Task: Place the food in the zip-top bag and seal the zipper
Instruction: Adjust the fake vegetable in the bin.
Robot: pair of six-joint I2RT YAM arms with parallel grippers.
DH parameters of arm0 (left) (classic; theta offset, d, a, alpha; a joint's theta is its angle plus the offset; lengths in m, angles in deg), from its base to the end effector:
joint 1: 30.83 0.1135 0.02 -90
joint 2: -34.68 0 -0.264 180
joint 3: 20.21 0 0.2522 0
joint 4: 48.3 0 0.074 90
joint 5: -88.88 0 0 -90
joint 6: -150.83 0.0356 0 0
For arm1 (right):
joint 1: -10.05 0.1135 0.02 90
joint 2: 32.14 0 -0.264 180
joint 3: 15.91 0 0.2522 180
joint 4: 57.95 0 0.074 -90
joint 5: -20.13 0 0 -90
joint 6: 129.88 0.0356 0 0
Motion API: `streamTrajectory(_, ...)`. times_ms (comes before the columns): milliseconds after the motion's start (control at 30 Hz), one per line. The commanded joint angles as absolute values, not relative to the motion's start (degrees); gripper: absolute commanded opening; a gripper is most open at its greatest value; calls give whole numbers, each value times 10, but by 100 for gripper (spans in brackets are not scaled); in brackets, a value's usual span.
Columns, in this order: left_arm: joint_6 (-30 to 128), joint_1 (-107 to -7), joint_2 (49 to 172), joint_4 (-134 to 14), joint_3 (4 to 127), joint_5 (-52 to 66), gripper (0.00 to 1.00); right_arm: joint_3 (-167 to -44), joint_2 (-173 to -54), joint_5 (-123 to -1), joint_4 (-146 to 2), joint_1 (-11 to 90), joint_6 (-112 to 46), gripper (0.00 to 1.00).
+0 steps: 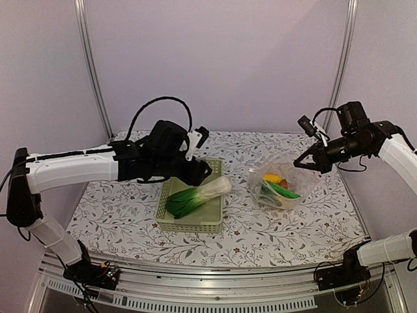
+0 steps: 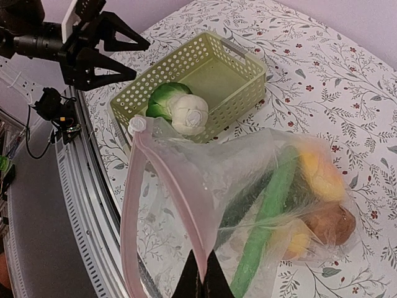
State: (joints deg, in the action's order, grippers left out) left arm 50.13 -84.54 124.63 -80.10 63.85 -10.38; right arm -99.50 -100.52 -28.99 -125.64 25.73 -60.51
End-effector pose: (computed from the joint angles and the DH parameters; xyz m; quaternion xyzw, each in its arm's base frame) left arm 0.2159 -0.2844 0.2849 0.2949 0.8454 -0.1729 0.4104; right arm 0.2128 0.0839 0.3451 -0.3832 0.8081 0.3174 0.3154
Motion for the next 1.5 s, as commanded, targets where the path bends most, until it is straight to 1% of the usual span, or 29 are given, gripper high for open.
streamTrajectory(0,163,-871,1182,-798,577,-202,64,-1013,-1014,-281,-1258,258,-611,0)
streamTrajectory(100,7,-892,1162,-777,544,-238,64,-1013,-1017,-278,-1258,258,-611,0)
streamTrajectory(233,-137,-912,1166,-784,535,-269,64,-1012,-1012,-279,-1259,259,-612,0)
streamTrajectory(333,-235,-911,1177,-808,537,-269,65,-1007,-1005,-280,-1259,258,-612,0)
streamTrajectory(567,-407,-908,1189,-789,497,-218,67,-999,-994,-282,-1256,258,-614,0)
streamTrajectory(700,-453,-887,1201,-732,453,-187,68,-1000,-994,-278,-1256,258,-615,0)
streamTrajectory(867,-478,-857,1240,-658,433,-154,68,-1005,-997,-275,-1259,259,-615,0)
streamTrajectory(1067,-510,-820,1303,-600,435,-117,69,-1004,-999,-272,-1260,258,-617,0)
streamTrajectory(1200,-519,-793,1336,-560,441,-99,68,-1003,-999,-271,-1261,258,-617,0)
streamTrajectory(1233,-514,-783,1345,-549,445,-88,65,-1003,-1000,-271,-1261,259,-617,0)
streamTrajectory(1267,-505,-775,1355,-534,448,-81,57,-1003,-1000,-271,-1262,258,-617,0)
streamTrajectory(1367,-477,-758,1370,-490,458,-87,36,-1007,-1001,-271,-1265,258,-618,0)
streamTrajectory(1467,-422,-756,1369,-501,492,-105,26,-1013,-1000,-276,-1272,258,-619,0)
